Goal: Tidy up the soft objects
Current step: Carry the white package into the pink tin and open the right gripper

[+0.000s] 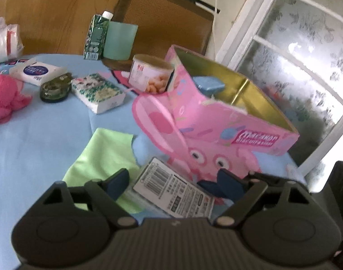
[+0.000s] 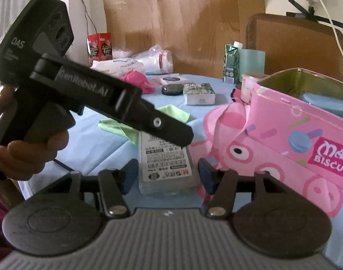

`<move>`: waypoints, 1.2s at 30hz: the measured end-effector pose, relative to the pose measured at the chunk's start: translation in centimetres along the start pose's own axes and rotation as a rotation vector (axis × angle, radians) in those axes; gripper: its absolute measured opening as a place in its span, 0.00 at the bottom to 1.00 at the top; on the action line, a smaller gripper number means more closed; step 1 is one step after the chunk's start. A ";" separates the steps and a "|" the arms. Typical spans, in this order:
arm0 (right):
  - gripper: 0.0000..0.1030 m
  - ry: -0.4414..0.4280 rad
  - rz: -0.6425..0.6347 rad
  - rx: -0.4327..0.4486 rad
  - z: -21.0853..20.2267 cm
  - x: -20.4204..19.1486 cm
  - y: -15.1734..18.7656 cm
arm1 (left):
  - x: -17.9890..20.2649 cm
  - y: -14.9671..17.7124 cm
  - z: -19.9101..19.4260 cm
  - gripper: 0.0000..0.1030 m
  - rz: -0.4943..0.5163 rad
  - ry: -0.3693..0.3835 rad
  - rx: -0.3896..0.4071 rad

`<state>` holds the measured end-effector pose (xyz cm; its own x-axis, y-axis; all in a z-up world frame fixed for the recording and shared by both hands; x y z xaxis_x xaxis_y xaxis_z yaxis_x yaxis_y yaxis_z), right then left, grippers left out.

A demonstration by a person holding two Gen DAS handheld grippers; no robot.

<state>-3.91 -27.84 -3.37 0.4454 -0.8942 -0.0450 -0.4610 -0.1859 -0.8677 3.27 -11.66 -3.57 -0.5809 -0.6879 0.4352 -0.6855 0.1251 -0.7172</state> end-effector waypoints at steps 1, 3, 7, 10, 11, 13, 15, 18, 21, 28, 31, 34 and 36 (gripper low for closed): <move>0.58 -0.001 0.000 0.014 -0.3 0.1 -0.2 | 0.2 -0.4 -0.2 0.85 0.002 0.013 0.010; 0.57 0.003 -0.008 0.048 -1.1 0.2 -0.5 | 1.0 -1.2 -0.6 0.85 0.023 0.037 0.031; 0.57 0.055 -0.027 0.110 -2.3 0.8 -1.4 | 3.6 -3.2 -0.4 0.85 0.116 0.057 0.067; 0.57 0.099 -0.013 0.161 -3.4 2.2 -2.2 | 5.2 -4.8 0.5 0.85 0.163 0.066 0.085; 0.57 0.118 -0.014 0.180 -3.8 2.6 -2.5 | 5.6 -5.3 0.8 0.85 0.175 0.076 0.090; 0.57 0.162 -0.028 0.213 -4.3 3.4 -2.9 | 6.5 -6.3 1.5 0.85 0.201 0.095 0.103; 0.57 0.206 -0.044 0.237 -4.5 4.3 -3.2 | 7.6 -7.3 2.4 0.85 0.230 0.109 0.115; 0.57 0.263 -0.065 0.259 -4.6 5.8 -3.6 | 8.9 -8.4 4.1 0.85 0.264 0.120 0.126; 0.57 0.311 -0.079 0.267 -4.2 7.3 -3.8 | 9.7 -9.4 6.0 0.85 0.275 0.120 0.125; 0.58 0.491 -0.101 0.240 -2.5 10.5 -4.1 | 10.4 -10.8 10.0 0.90 0.238 0.060 0.103; 0.58 0.620 -0.049 0.217 -2.0 12.1 -3.7 | 9.6 -10.5 10.1 0.90 0.192 0.047 0.093; 0.58 0.586 0.075 0.244 -3.4 13.2 -3.1 | 8.6 -9.7 8.7 0.90 0.170 0.042 0.107; 0.58 0.597 0.094 0.265 -4.1 12.9 -2.7 | 7.8 -8.9 7.3 0.92 0.162 0.031 0.121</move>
<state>-0.01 -40.55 0.39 -0.1246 -0.9882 0.0891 -0.2387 -0.0573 -0.9694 8.06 -23.37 2.21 -0.6943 -0.6427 0.3239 -0.5249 0.1442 -0.8389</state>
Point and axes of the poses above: each gripper's, at about its wrist camera, not at the fingertips, and z roughly the way its jaws point, x to its right, y to its underside, the point moved 1 cm from there along z, roughly the way its jaws point, and after that the axes turned 7 degrees about y, right-handed, at the moved point
